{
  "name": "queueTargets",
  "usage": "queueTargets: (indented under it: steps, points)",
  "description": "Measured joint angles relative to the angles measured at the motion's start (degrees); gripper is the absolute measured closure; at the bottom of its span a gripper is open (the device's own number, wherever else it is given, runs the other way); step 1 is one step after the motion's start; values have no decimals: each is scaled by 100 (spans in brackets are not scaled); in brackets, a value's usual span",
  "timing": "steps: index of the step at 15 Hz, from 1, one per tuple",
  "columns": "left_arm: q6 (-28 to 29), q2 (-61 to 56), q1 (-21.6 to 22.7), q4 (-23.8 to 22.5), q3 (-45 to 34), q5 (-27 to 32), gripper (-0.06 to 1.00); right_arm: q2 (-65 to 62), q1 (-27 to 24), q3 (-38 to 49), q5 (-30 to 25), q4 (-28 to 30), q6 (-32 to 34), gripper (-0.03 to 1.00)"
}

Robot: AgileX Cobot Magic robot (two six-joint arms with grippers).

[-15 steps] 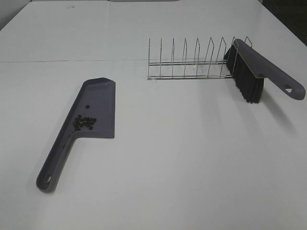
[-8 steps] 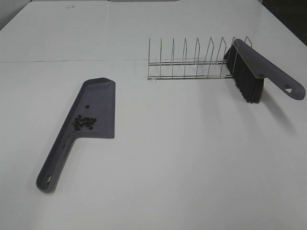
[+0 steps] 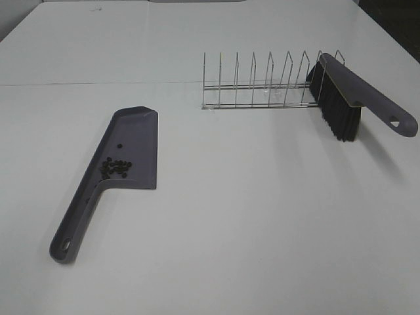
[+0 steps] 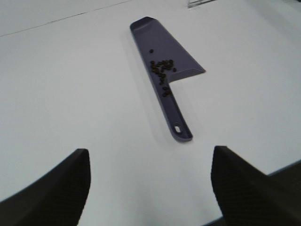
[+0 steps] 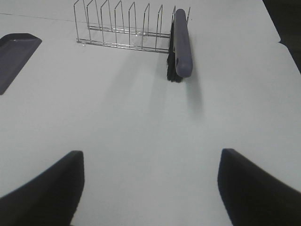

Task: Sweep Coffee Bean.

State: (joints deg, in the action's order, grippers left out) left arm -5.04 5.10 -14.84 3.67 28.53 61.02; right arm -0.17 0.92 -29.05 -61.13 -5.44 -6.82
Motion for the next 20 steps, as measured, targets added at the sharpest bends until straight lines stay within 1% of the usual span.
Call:
queueTargets:
  steps: [1, 4, 5, 20]
  points:
    - [0, -92, 332, 0, 0, 0, 28, 0, 0, 0, 0, 0, 0, 31]
    - [0, -470, 928, 0, 0, -6, 28, 0, 0, 0, 0, 0, 0, 31]
    - [0, -521, 1054, 0, 0, -6, 28, 0, 0, 0, 0, 0, 0, 31]
    - [0, -550, 1089, 0, 0, -6, 28, -17, 0, 0, 0, 0, 0, 31]
